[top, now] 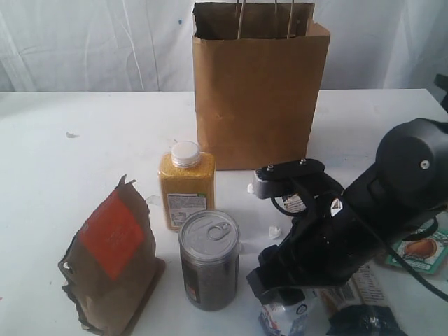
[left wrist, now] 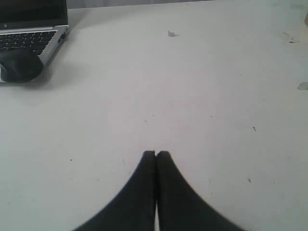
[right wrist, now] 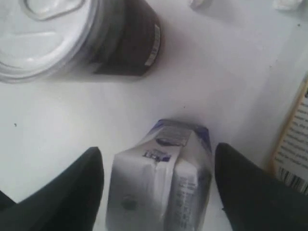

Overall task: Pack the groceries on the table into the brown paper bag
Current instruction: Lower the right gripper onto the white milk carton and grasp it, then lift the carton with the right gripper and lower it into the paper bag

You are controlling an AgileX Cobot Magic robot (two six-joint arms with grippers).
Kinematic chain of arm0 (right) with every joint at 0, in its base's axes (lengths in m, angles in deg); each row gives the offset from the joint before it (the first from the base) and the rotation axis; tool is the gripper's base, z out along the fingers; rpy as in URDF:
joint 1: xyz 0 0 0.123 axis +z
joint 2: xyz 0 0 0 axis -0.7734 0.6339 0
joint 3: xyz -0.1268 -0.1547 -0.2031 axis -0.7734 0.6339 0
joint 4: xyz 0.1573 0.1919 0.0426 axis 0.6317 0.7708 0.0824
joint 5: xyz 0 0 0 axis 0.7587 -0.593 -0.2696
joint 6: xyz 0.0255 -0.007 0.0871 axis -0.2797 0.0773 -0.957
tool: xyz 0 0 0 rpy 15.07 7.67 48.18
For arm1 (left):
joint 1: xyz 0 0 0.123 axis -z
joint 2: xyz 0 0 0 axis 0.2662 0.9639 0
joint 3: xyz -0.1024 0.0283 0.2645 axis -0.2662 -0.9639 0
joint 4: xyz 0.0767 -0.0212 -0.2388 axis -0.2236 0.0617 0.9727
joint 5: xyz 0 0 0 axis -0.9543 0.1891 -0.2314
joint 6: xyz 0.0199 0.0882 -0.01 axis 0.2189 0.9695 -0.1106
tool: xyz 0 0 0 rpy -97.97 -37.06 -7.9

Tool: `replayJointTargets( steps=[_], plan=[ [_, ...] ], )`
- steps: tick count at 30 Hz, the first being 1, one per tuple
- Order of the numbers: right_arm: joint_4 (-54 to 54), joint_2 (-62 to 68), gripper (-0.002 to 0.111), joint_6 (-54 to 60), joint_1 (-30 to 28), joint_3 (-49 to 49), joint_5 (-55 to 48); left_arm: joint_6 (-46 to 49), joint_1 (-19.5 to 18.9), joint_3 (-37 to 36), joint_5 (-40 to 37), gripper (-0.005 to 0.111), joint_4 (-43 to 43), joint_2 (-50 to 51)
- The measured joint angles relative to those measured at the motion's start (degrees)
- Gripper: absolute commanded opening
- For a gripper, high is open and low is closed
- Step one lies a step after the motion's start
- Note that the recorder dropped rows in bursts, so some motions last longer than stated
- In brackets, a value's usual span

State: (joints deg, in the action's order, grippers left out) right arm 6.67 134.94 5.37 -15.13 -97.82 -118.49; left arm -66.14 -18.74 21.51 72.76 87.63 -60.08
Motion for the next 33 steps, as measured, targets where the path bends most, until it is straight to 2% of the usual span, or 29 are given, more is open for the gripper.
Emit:
replayJointTargets(
  steps=[7,10,16,19,33],
  plan=[
    [0.0,2.3,0.060,0.0,0.0,0.4,0.1,0.0,0.0,0.0,0.0,0.000,0.0,0.0],
    [0.0,2.8,0.052,0.0,0.0,0.4,0.1,0.0,0.0,0.0,0.0,0.000,0.0,0.0],
    [-0.7,2.8,0.031,0.0,0.0,0.4,0.5,0.0,0.0,0.0,0.0,0.000,0.0,0.0],
    [-2.0,2.9,0.026,0.0,0.0,0.4,2.0,0.0,0.0,0.0,0.0,0.000,0.0,0.0],
    [-3.4,-0.3,0.024,-2.8,0.0,-0.3,2.5,0.0,0.0,0.0,0.0,0.000,0.0,0.0]
  ],
)
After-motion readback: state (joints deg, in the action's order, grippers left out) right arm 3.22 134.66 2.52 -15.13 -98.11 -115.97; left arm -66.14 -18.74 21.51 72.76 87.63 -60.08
